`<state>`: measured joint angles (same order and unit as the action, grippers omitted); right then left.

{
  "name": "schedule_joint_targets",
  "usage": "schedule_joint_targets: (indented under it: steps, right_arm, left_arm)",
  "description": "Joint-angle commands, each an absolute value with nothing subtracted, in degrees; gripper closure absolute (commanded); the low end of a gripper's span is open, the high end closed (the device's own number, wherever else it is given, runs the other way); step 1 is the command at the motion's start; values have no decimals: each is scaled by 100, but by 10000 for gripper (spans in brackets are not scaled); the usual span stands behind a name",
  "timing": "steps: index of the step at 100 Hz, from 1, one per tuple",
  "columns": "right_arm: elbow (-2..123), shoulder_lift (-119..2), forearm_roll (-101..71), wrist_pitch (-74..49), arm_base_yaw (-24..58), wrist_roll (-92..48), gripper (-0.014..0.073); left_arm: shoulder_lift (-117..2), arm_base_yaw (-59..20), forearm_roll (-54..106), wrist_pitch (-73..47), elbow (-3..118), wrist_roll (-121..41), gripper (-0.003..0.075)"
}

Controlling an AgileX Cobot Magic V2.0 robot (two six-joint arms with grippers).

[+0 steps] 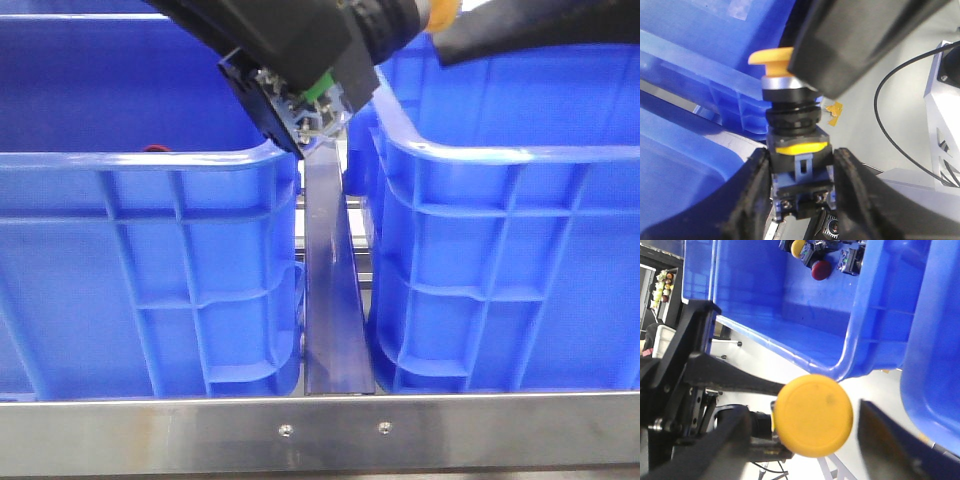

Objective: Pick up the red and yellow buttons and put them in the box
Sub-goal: 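Grasp the yellow button with the right gripper, open the left gripper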

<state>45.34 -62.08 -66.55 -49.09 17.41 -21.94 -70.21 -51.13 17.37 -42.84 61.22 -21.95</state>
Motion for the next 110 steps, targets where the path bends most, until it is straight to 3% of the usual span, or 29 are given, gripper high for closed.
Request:
schedule_joint_targets:
  steps: [1, 11, 18, 35, 42, 78, 110]
  right_arm:
    - [4739, -6154, -7048, -4855, 1755, -2286, 223]
    - [4739, -6154, -7048, -4859, 1755, -2286, 274]
    - [4739, -6154, -7048, -4872, 1755, -2286, 277]
    - [4739, -6154, -7053, -4927, 1755, -2286, 277]
    - [4739, -6154, -7053, -4939, 1755, -2286, 277]
    - [4940, -6021, -7039, -4490, 1428, -2811, 277]
    - [5172, -5985, -6942, -4144, 505, -3976, 277]
  left_arm:
    - [-6890, -5162, 1867, -3973, 6291, -2219, 574]
    - [-6890, -5162, 1867, -3973, 6291, -2219, 566]
    - [-6890, -5162, 1867, -3973, 6291, -2219, 516]
    - [-6890, -5162, 1867, -3973, 6291, -2221, 228]
    - [-6890, -5162, 1867, -3973, 6291, -2221, 174]
    - [-6890, -5162, 1867, -4069, 6334, -2221, 174]
    - [-6890, -5162, 1867, -4124, 6340, -2221, 174]
